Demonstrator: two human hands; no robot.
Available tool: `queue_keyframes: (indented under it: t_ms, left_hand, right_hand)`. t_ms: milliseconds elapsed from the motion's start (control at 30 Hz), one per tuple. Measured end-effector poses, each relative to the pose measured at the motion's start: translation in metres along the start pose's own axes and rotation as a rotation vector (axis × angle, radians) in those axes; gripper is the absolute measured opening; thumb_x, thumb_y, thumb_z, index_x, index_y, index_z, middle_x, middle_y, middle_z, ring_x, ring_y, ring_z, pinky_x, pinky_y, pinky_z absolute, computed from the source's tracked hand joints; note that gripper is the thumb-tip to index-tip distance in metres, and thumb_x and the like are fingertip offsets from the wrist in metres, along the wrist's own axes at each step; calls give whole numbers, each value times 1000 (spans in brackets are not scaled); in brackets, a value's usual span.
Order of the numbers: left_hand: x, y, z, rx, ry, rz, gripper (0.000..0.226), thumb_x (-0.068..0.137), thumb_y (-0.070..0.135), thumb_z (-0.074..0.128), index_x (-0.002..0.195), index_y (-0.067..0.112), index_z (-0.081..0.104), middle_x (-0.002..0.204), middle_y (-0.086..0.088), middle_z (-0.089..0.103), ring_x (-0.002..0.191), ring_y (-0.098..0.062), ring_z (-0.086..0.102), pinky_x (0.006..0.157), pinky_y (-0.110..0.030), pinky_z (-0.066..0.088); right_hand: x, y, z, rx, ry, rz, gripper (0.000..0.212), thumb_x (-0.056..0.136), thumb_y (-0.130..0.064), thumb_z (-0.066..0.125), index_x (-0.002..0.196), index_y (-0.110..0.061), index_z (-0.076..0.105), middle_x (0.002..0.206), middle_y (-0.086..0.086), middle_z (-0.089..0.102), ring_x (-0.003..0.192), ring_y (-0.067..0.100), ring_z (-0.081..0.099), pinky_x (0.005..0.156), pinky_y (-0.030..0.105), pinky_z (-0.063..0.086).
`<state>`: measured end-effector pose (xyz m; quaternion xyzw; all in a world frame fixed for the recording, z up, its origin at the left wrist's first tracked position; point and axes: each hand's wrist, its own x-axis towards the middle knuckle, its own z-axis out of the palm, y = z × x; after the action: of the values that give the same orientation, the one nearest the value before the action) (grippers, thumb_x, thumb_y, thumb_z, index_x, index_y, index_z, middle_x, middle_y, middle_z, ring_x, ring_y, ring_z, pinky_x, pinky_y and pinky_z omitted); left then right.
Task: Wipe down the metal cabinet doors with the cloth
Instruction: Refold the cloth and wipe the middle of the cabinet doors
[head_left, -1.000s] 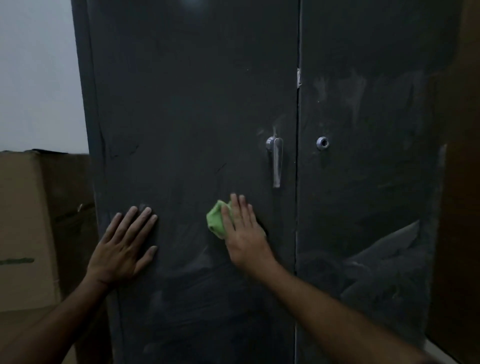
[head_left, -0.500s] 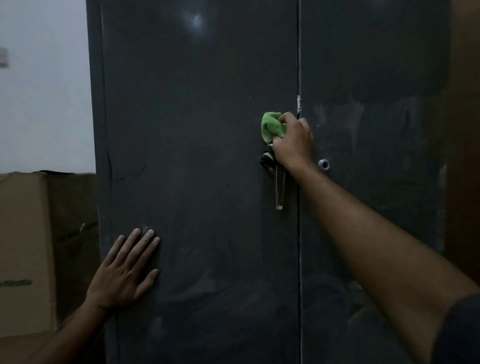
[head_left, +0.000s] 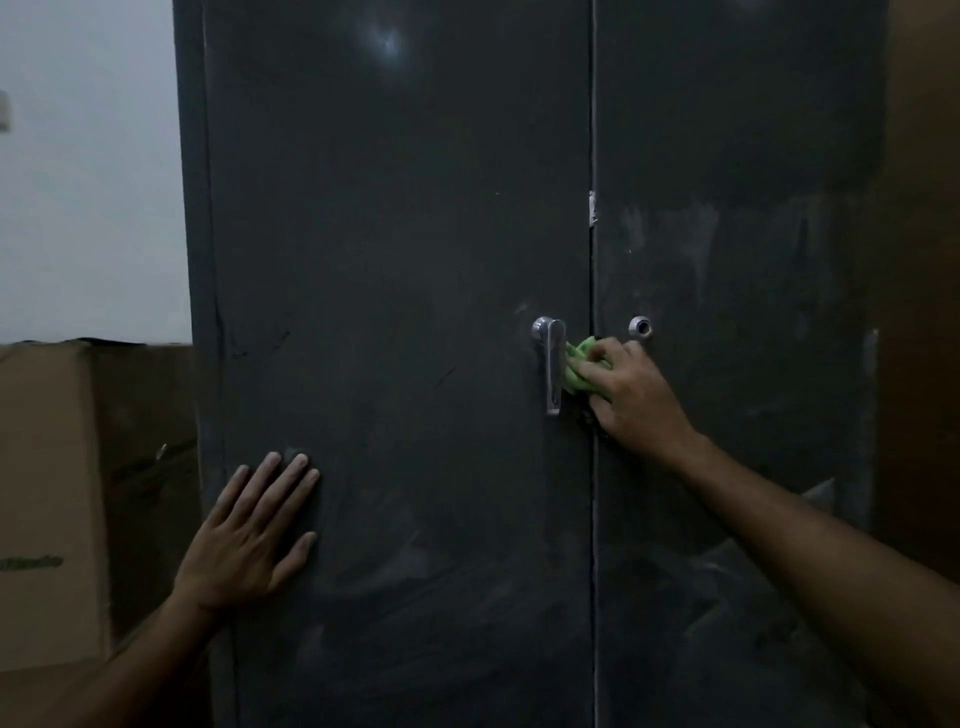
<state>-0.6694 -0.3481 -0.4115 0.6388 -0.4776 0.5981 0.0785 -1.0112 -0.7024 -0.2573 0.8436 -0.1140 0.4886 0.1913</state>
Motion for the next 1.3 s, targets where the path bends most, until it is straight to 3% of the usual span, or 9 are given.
queue_keyframes:
  t_ms: [233, 367, 500, 633, 700, 833, 967, 1167, 1300]
  left_hand:
    - [-2, 0, 1, 18, -12, -23, 83, 96, 50, 45, 166, 14, 20, 170, -14, 28, 159, -32, 19, 121, -59, 29]
    - [-1, 2, 2, 11, 2, -20, 84, 95, 50, 46, 166, 15, 19, 173, -9, 19, 160, -30, 17, 123, -58, 26]
    - [-1, 1, 1, 4, 4, -23, 78, 100, 53, 40, 166, 16, 19, 174, -7, 16, 161, -29, 15, 125, -56, 22]
    - [-2, 3, 0, 1, 16, -18, 81, 97, 51, 44, 166, 15, 21, 172, -10, 22, 159, -32, 20, 124, -57, 24]
    - [-3, 2, 1, 3, 17, -22, 80, 97, 50, 44, 166, 14, 21, 169, -14, 29, 159, -32, 21, 123, -59, 26]
    - [-1, 3, 1, 7, 19, -37, 72, 105, 53, 33, 165, 14, 24, 164, -18, 39, 157, -34, 25, 124, -57, 24]
    - [2, 5, -2, -6, 25, -38, 71, 107, 56, 26, 166, 17, 20, 164, -17, 38, 151, -39, 33, 125, -55, 21]
    - [4, 3, -3, 6, 51, 0, 71, 107, 56, 28, 166, 16, 19, 173, -9, 19, 161, -29, 15, 127, -53, 18]
    - [11, 13, -9, 8, 68, -46, 69, 98, 50, 48, 151, 5, 46, 156, -21, 47, 151, -38, 34, 119, -60, 32]
  right_hand:
    - [108, -10, -40, 97, 88, 129, 44, 91, -15, 62, 133, -25, 66, 119, 12, 52, 104, 32, 53, 89, 47, 51]
    - [137, -51, -54, 144, -13, 144, 40, 86, -25, 70, 126, -23, 66, 114, 13, 58, 103, 36, 63, 85, 38, 50]
    - [94, -102, -40, -246, -168, -110, 35, 91, -13, 63, 125, -16, 55, 118, 15, 56, 97, 37, 65, 78, 43, 48]
    - [88, -81, -45, -360, -221, -357, 35, 92, -15, 59, 127, -19, 56, 123, 11, 56, 105, 31, 61, 87, 44, 44]
    - [100, -64, -49, -367, -166, -274, 36, 89, -17, 58, 125, -22, 60, 123, 7, 59, 111, 29, 55, 89, 44, 40]
    - [119, -18, -56, -171, 10, 109, 41, 87, -14, 55, 124, -25, 68, 117, 2, 65, 113, 30, 49, 89, 45, 36]
    - [81, 15, -27, -122, 270, 225, 45, 89, -9, 59, 132, -23, 65, 127, 7, 61, 104, 36, 51, 81, 45, 40]
    - [23, 26, 8, -141, 236, 96, 52, 88, -9, 55, 139, -13, 56, 134, 20, 50, 104, 39, 50, 81, 49, 47]
    - [85, 48, -22, 9, 348, 456, 37, 90, -7, 51, 126, -12, 58, 131, 17, 48, 109, 40, 48, 94, 54, 46]
